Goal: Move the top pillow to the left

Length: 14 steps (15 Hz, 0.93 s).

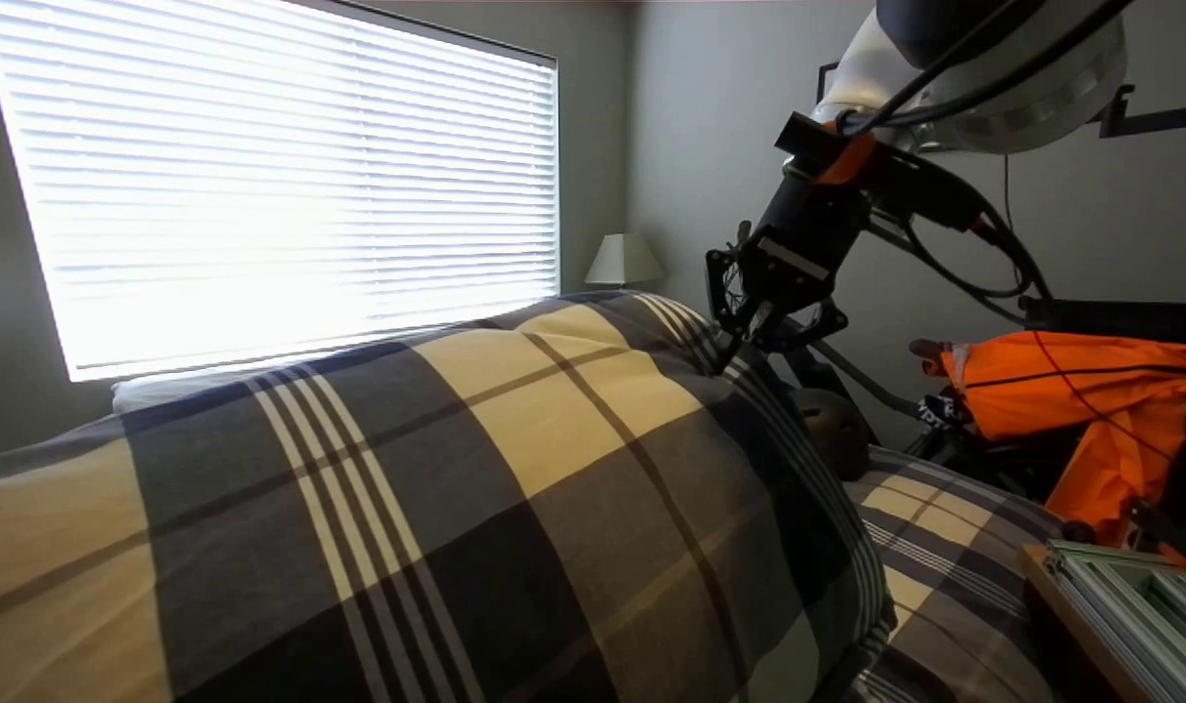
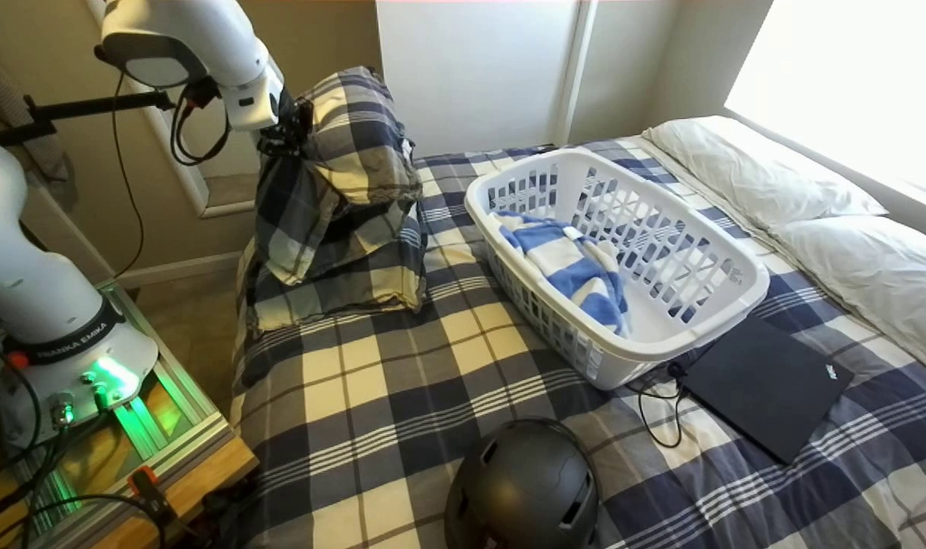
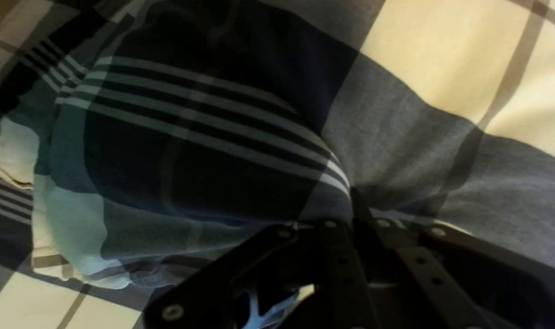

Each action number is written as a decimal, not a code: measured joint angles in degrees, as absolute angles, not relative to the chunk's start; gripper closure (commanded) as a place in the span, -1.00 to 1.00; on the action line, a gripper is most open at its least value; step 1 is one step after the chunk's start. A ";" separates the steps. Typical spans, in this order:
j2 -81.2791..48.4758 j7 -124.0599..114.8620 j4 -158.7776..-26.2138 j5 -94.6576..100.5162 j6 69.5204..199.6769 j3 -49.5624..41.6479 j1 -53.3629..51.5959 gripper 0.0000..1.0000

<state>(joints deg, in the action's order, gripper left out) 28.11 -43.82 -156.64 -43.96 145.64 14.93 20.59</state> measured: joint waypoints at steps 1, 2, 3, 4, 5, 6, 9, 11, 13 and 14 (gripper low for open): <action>29.74 -47.09 -156.46 -40.66 142.41 15.97 21.83 0.96; 31.70 -50.63 -156.51 -36.75 139.56 15.90 21.91 0.96; 33.84 -54.19 -156.60 -32.88 137.00 15.35 21.40 0.96; 36.20 -57.58 -156.66 -29.24 134.37 14.73 20.89 0.96; 38.55 -60.49 -156.70 -26.06 131.89 14.10 20.43 0.96; 40.92 -63.09 -156.72 -23.34 129.27 13.53 20.04 0.96; 46.73 -67.33 -156.76 -17.41 122.31 11.57 19.30 0.96; 48.56 -67.51 -157.28 -14.37 120.78 10.00 19.32 0.96; 48.76 -67.49 -157.67 -11.35 120.78 8.25 19.61 0.96; 48.66 -67.49 -157.70 -9.78 120.90 7.50 19.99 0.96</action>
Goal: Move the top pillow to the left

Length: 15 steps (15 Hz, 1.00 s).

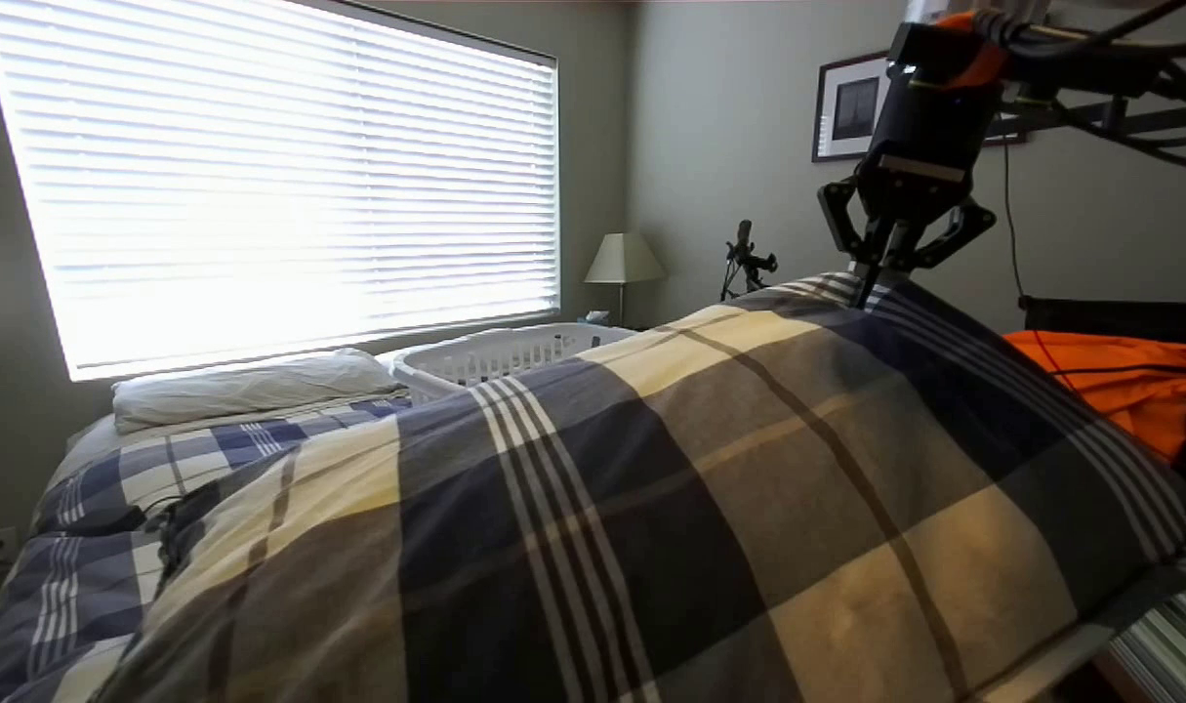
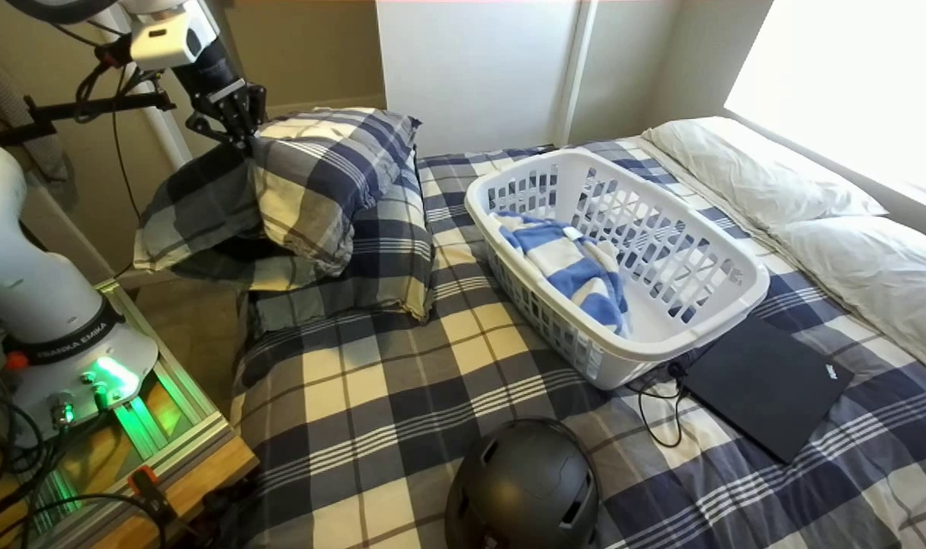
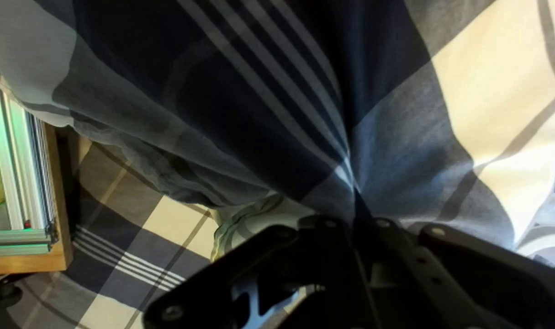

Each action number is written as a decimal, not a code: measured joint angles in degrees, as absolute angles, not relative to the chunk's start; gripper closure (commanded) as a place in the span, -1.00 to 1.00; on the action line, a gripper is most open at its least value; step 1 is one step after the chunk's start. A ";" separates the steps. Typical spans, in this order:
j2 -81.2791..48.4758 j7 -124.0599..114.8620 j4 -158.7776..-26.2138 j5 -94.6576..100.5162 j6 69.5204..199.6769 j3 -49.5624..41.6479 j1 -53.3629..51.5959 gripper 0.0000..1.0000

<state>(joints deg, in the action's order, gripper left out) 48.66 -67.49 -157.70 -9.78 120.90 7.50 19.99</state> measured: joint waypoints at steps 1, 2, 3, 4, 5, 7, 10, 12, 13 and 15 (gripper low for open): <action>48.57 -67.36 -157.71 -8.19 121.16 6.87 20.43 0.96; 48.48 -67.14 -157.73 -6.52 121.81 6.39 20.84 0.96; 48.30 -66.84 -157.76 -5.00 122.68 5.97 21.21 0.96; 47.97 -66.28 -157.88 -3.77 123.86 5.51 21.49 0.96; 47.33 -65.41 -158.10 -3.00 125.39 4.88 21.63 0.72; 44.99 -63.18 -158.75 -2.68 129.23 3.26 21.63 0.20; 39.82 -59.54 -158.95 -2.68 135.82 0.04 21.86 -0.20; 37.79 -57.59 -158.70 -2.68 138.06 -1.61 22.14 -0.49; 37.61 -56.93 -158.58 -2.54 138.30 -1.92 22.39 -0.61; 38.17 -56.37 -158.18 -0.62 137.40 -1.63 23.50 -0.90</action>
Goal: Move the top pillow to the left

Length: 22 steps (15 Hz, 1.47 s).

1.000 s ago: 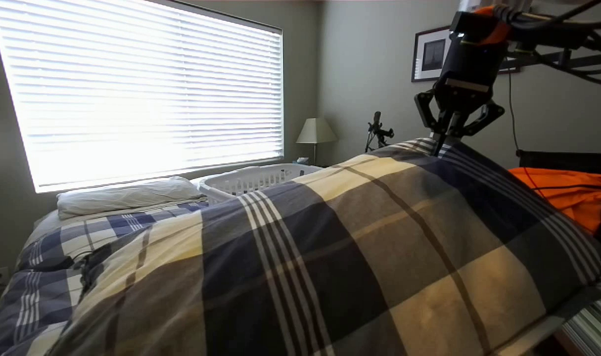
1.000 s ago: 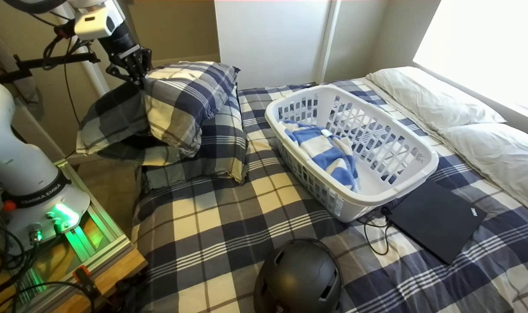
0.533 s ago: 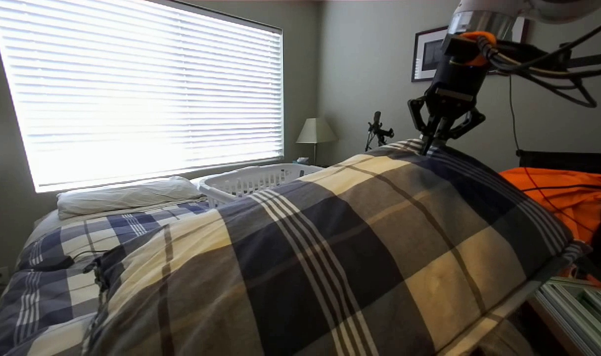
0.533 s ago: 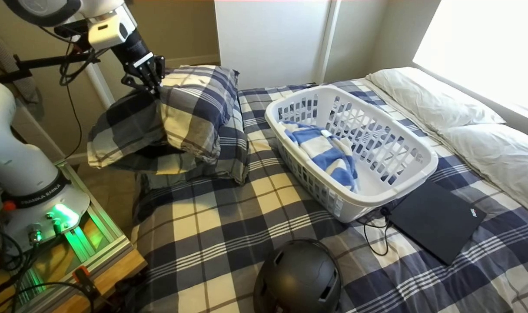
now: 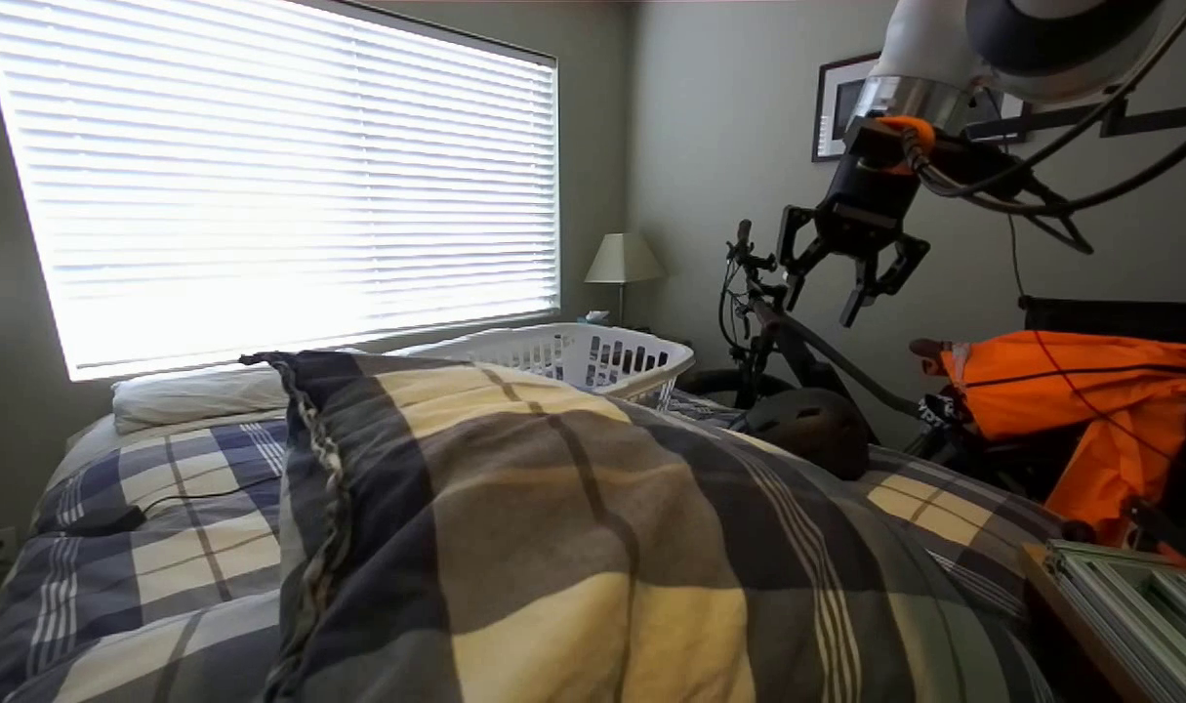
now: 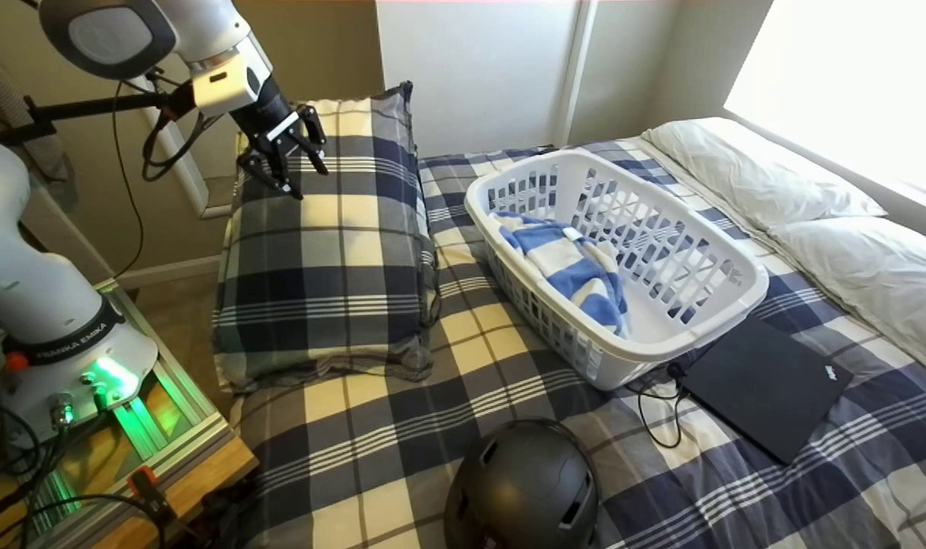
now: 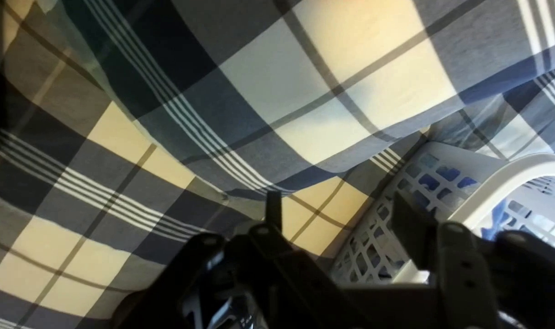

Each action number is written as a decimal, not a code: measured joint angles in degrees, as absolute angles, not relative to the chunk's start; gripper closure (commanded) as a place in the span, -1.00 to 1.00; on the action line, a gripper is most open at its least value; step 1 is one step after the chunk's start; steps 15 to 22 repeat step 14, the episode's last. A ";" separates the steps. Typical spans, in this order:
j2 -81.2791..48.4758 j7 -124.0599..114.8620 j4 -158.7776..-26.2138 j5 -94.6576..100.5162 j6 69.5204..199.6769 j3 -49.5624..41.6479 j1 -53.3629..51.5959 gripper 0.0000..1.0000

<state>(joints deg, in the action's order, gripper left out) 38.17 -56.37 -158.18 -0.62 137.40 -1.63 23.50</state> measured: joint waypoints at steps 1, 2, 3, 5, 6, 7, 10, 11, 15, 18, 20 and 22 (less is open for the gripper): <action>38.67 -56.35 -157.81 1.10 135.85 -1.28 24.43 -0.98; 39.26 -56.15 -157.25 3.41 133.06 -1.00 25.47 -1.00; 39.83 -55.25 -156.66 5.53 129.67 -0.94 26.38 -1.00; 40.47 -52.43 -155.16 9.15 122.51 -1.41 27.80 -1.00; 40.48 -52.13 -154.33 11.54 119.44 -1.67 28.92 -1.00; 40.30 -52.14 -153.59 14.43 117.16 -1.80 30.51 -1.00; 39.15 -52.17 -152.18 21.74 116.28 -2.23 33.85 -1.00; 39.06 -52.17 -152.21 21.73 116.24 -2.43 33.56 -1.00; 39.10 -52.20 -152.26 21.72 116.22 -2.44 32.93 -1.00; 39.10 -52.20 -152.26 21.72 116.22 -2.44 32.93 -1.00; 39.10 -52.20 -152.26 21.72 116.22 -2.44 32.93 -1.00; 39.10 -52.20 -152.26 21.72 116.22 -2.44 32.93 -1.00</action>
